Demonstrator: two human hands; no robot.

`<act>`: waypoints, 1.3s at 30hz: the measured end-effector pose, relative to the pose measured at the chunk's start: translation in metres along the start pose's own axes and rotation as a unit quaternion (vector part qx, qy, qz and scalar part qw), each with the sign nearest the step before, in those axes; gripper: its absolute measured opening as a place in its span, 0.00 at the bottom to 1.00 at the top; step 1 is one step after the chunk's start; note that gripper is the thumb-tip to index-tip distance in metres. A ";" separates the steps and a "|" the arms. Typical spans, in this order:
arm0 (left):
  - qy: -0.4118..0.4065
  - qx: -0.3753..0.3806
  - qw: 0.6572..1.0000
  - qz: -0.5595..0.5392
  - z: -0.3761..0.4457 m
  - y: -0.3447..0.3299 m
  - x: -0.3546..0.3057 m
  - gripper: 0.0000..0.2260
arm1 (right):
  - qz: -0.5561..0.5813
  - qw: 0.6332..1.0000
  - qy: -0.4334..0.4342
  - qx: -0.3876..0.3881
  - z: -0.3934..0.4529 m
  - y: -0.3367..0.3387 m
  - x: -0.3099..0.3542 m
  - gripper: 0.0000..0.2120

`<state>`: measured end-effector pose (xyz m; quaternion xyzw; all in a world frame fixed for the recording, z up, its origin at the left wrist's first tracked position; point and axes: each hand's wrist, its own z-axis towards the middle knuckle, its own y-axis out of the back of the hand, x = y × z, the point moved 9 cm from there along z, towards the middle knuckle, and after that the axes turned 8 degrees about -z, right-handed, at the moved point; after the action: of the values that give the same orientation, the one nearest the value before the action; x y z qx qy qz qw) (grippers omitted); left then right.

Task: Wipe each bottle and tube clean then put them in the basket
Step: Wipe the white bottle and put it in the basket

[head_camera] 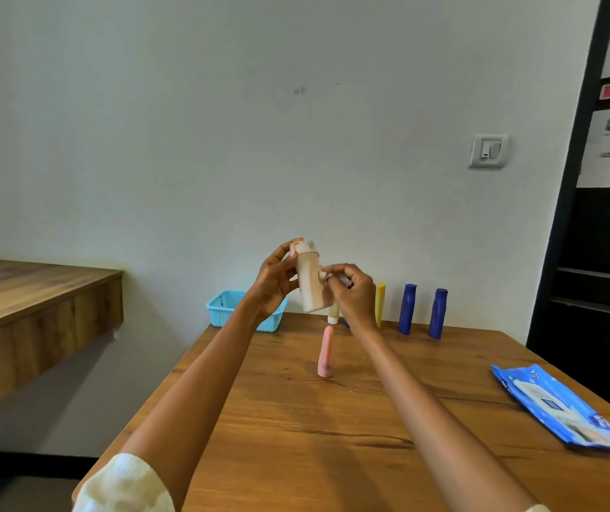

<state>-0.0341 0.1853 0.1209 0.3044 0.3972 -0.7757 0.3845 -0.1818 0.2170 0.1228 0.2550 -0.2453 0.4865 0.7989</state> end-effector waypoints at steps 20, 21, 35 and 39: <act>-0.015 -0.105 0.993 0.041 0.002 0.028 -0.010 0.18 | 0.072 0.978 -0.160 0.114 -0.016 -0.020 -0.039 0.07; -0.017 -0.124 0.991 0.046 0.001 0.030 -0.009 0.17 | 0.080 0.974 -0.188 0.103 -0.019 -0.020 -0.045 0.06; -0.151 -0.218 0.948 0.177 -0.009 0.022 -0.017 0.18 | 0.350 0.821 -0.448 0.047 -0.049 -0.048 -0.071 0.09; -0.143 -0.216 0.949 0.178 -0.011 0.021 -0.012 0.17 | 0.321 0.827 -0.461 0.020 -0.047 -0.044 -0.076 0.05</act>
<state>-0.0088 0.1910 0.1165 0.1660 0.4355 -0.6253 0.6259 -0.1664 0.1804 0.0317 0.3726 -0.6432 0.5462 0.3862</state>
